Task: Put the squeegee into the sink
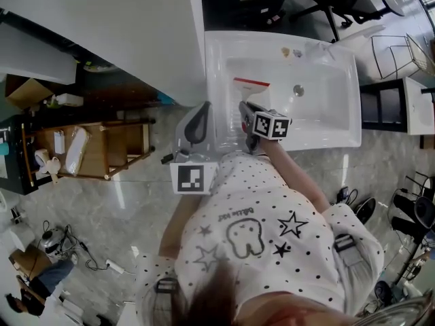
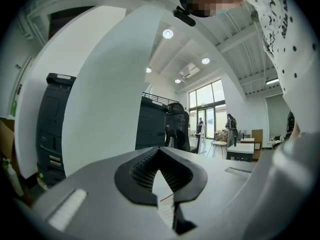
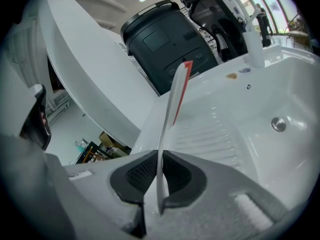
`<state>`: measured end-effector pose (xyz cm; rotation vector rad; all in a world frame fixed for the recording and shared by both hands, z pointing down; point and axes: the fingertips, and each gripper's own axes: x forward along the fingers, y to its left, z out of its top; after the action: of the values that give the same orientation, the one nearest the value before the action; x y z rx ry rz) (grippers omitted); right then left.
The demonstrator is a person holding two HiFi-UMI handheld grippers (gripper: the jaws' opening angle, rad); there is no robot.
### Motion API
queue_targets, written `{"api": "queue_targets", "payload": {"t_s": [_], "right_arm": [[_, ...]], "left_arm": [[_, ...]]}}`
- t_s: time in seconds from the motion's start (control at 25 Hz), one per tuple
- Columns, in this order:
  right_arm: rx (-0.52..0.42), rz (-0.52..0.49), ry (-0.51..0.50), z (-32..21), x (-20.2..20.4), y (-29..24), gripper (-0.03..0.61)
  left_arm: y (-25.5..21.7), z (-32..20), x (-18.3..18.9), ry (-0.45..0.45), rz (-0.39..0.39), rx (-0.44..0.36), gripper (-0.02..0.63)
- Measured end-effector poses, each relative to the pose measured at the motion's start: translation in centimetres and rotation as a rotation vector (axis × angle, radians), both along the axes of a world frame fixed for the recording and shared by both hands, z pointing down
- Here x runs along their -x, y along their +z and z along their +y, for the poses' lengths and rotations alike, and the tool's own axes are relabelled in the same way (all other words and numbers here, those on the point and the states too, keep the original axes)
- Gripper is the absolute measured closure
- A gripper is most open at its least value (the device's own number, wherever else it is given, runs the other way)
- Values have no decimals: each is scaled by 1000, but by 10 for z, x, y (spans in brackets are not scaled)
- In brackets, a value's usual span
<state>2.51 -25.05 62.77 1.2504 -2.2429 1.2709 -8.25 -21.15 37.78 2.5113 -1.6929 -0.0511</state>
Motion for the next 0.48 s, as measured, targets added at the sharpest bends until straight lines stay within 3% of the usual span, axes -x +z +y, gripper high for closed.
{"api": "queue_targets", "payload": {"t_s": [0.48], "right_arm": [[49,11,6,-4,-1,22,555]], "left_arm": [[1,-6,-4,6,-16,-2,624]]}}
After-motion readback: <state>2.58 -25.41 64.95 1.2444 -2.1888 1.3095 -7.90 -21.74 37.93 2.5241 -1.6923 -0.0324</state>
